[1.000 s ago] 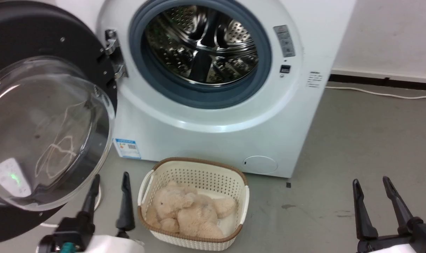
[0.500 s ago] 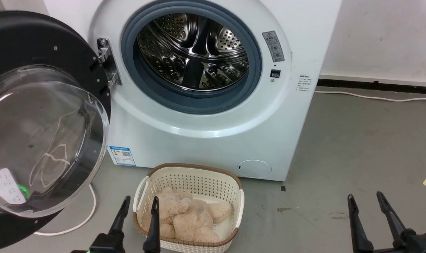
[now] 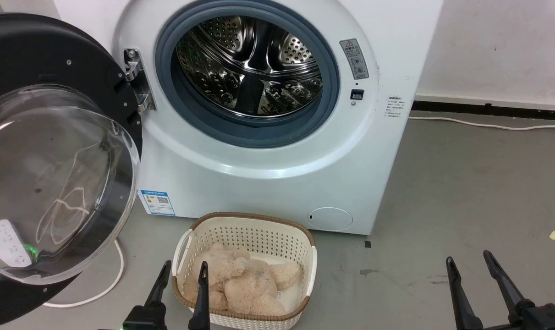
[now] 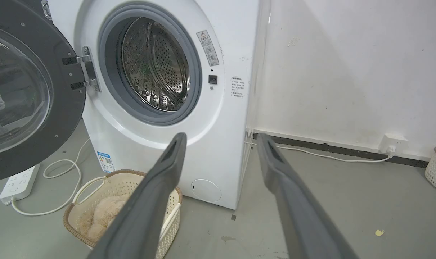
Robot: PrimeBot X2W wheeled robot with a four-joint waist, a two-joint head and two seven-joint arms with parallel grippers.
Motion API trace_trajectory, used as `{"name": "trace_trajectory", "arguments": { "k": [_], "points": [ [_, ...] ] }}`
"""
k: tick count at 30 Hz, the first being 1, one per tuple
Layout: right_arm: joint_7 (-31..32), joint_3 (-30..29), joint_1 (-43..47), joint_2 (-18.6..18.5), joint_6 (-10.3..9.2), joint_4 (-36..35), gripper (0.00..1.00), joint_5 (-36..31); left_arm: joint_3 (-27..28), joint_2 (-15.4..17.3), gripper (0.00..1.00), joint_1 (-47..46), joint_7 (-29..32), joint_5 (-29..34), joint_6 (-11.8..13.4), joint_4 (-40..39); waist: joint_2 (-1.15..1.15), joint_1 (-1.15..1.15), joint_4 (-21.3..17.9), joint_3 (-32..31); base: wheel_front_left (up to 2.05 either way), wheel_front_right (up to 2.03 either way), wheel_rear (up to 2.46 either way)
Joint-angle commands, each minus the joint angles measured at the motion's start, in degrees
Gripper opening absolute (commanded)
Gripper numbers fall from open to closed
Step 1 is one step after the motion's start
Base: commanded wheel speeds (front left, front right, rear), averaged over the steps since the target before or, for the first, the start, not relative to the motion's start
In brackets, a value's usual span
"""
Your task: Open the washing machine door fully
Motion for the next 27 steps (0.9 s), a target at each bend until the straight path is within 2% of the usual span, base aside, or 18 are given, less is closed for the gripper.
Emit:
{"name": "trace_trajectory", "arguments": {
  "k": [1,5,6,27],
  "points": [
    [-0.4,0.0,-0.1,0.1,-0.05,0.0,1.0,-0.1,0.0,-0.1,1.0,-1.2,-0.3,0.1,0.2,0.2,0.0,0.0,0.0,0.1,0.0,0.0,0.0],
    [-0.5,-0.1,-0.3,0.1,-0.05,0.0,1.0,-0.1,0.0,-0.2,1.0,-1.4,-0.3,-0.3,0.2,0.3,0.0,0.0,0.1,0.2,0.0,0.0,0.0],
    [0.0,0.0,0.0,0.0,0.0,0.0,0.0,-0.1,-0.1,-0.1,0.0,-0.8,0.0,-0.3,-0.2,0.2,0.0,0.0,0.2,0.2,0.0,0.0,0.0],
    [1.9,0.5,-1.2,0.0,-0.01,0.2,0.0,-0.3,1.2,-0.4,0.0,-1.4,1.9,0.7,-0.9,-0.4,0.0,0.0,0.0,0.5,0.0,0.0,0.0]
  ]
}}
